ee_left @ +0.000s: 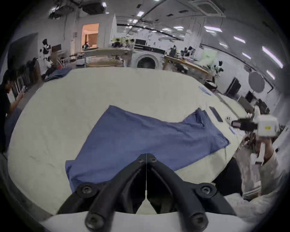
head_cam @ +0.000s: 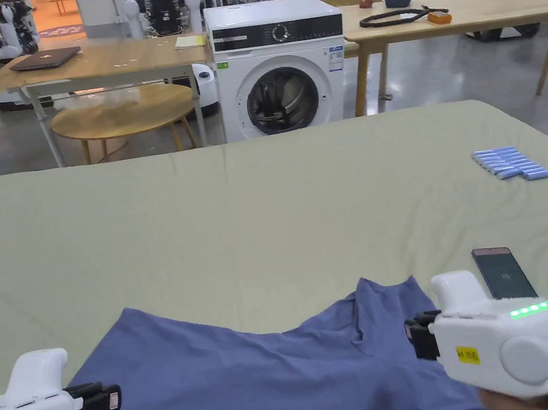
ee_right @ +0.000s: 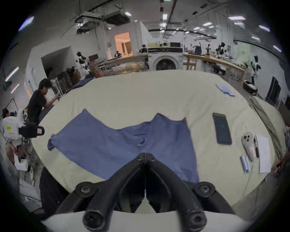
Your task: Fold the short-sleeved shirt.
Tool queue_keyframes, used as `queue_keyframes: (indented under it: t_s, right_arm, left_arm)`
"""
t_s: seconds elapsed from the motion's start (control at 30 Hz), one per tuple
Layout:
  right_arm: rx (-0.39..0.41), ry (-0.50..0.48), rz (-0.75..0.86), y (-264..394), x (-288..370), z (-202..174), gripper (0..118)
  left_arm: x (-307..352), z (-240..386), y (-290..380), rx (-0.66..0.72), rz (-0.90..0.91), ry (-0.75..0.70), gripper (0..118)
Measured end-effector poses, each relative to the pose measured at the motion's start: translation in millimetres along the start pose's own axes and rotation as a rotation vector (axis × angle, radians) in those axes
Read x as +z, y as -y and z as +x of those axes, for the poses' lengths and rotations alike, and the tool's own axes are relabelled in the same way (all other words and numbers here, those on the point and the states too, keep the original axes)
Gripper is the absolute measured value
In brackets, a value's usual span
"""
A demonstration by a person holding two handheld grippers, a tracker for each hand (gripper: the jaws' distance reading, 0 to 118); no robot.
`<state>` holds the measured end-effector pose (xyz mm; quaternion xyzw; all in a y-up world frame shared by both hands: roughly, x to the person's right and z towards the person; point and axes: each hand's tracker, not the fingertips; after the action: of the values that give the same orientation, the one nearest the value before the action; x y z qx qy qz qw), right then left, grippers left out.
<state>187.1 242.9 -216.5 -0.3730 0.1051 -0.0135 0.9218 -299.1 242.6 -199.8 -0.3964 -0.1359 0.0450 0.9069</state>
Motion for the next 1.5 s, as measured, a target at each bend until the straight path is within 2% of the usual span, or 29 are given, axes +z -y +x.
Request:
queue_keyframes:
  t_s: [0.07, 0.1, 0.13, 0.17, 0.2, 0.23, 0.27, 0.33, 0.43, 0.6, 0.63, 0.67, 0.7, 0.77, 0.8, 0.83, 0.87, 0.93, 0.97, 1.03, 1.07, 1.1, 1.17, 1.27, 1.43, 1.5]
  right_arm:
    - [-0.068, 0.03, 0.021, -11.9, -0.7, 21.9, 2]
    - [-0.11, 0.054, 0.006, -20.7, -4.5, 38.2, 17]
    - [-0.163, 0.095, -0.035, -33.8, -15.9, 67.5, 37]
    - [-0.231, 0.138, -0.038, -38.5, -21.3, 82.3, 65]
    - [-0.262, 0.172, -0.063, -41.8, -29.2, 92.8, 102]
    - [-0.263, 0.185, -0.149, -44.4, -43.7, 106.2, 114]
    - [-0.274, 0.197, -0.213, -44.2, -55.2, 117.0, 114]
    - [-0.329, 0.211, -0.28, -37.9, -77.3, 127.2, 114]
    - [-0.405, 0.15, -0.428, -22.2, -115.9, 138.8, 114]
    - [-0.387, 0.164, -0.485, -4.8, -156.8, 141.8, 106]
    - [-0.384, 0.17, -0.488, -3.8, -158.9, 139.7, 99]
    - [-0.344, 0.202, -0.492, -2.2, -158.2, 131.4, 92]
    - [-0.289, 0.252, -0.493, -2.7, -159.2, 128.5, 80]
    - [-0.241, 0.277, -0.477, -5.6, -155.2, 127.5, 53]
    - [-0.232, 0.276, -0.447, -8.7, -138.3, 116.7, 9]
    - [-0.237, 0.246, -0.416, -11.8, -134.2, 117.1, 0]
    - [-0.245, 0.243, -0.427, -16.6, -130.1, 115.7, 0]
    - [-0.254, 0.171, -0.441, -16.8, -142.9, 117.1, 0]
    - [-0.256, 0.172, -0.437, -18.4, -142.4, 115.5, 0]
    - [-0.227, 0.181, -0.421, -21.1, -143.8, 110.7, 0]
    - [-0.224, 0.185, -0.417, -19.3, -142.9, 107.5, 0]
    - [-0.225, 0.182, -0.425, -19.5, -146.7, 109.5, 0]
    - [-0.276, 0.171, -0.432, -15.0, -152.8, 117.2, 0]
    - [-0.329, 0.158, -0.425, -4.2, -154.0, 120.3, 0]
    - [-0.333, 0.154, -0.426, 1.2, -168.9, 131.2, 0]
    - [-0.335, 0.154, -0.423, 2.5, -166.5, 127.2, 0]
  left_arm:
    - [-1.4, 2.0, 5.7, -0.01, -0.02, -0.009, 0]
    - [-1.4, -0.8, 8.2, 0.001, -0.025, 0.008, 0]
    - [-2.3, -3.6, 11.1, 0.014, -0.034, 0.028, 0]
    - [-1.7, 2.5, 12.3, 0.017, -0.044, 0.023, 0]
    - [-3.9, 2.1, 13.9, 0.016, -0.054, 0.015, 0]
    - [-6.5, 1.2, 15.9, 0.012, -0.063, 0.009, 0]
    - [-8.7, 0.4, 17.6, 0.01, -0.066, 0.006, 0]
    - [-14.6, -1.7, 22.0, 0.019, -0.084, 0.009, 0]
    - [-18.4, 0.2, 23.0, 0.049, -0.103, 0.025, 0]
    - [-23.2, 1.8, 20.9, 0.03, -0.123, 0.02, 0]
    - [-24.8, 1.3, 19.7, 0.028, -0.127, 0.017, 0]
    - [-27.3, 0.1, 17.8, 0.028, -0.135, 0.018, 0]
    - [-29.0, 2.5, 15.3, 0.031, -0.138, 0.017, 0]
    - [-34.1, 1.9, 9.4, 0.037, -0.142, 0.018, 0]
    - [-37.3, 1.8, 4.5, 0.036, -0.145, 0.024, 0]
    - [-38.8, 4.3, -2.4, 0.035, -0.143, 0.024, 0]
    - [-43.7, 5.0, -11.2, 0.03, -0.143, 0.024, 0]
    - [-56.1, 3.8, -32.3, 0.025, -0.144, 0.029, 0]
    - [-67.6, -0.7, -44.9, 0.028, -0.14, 0.024, 3]
    - [-88.1, -9.4, -77.6, 0.057, -0.122, 0.002, 72]
    - [-103.9, -18.4, -95.9, 0.091, -0.122, -0.01, 102]
    - [-118.6, -33.9, -111.4, 0.126, -0.118, -0.052, 111]
    - [-152.3, -55.8, -138.1, 0.175, -0.119, -0.146, 111]
    - [-220.3, -97.4, -161.9, 0.196, -0.22, -0.279, 111]
    - [-286.0, -118.6, -145.5, 0.112, -0.393, -0.354, 109]
    - [-275.3, -102.9, -133.1, 0.111, -0.406, -0.337, 106]
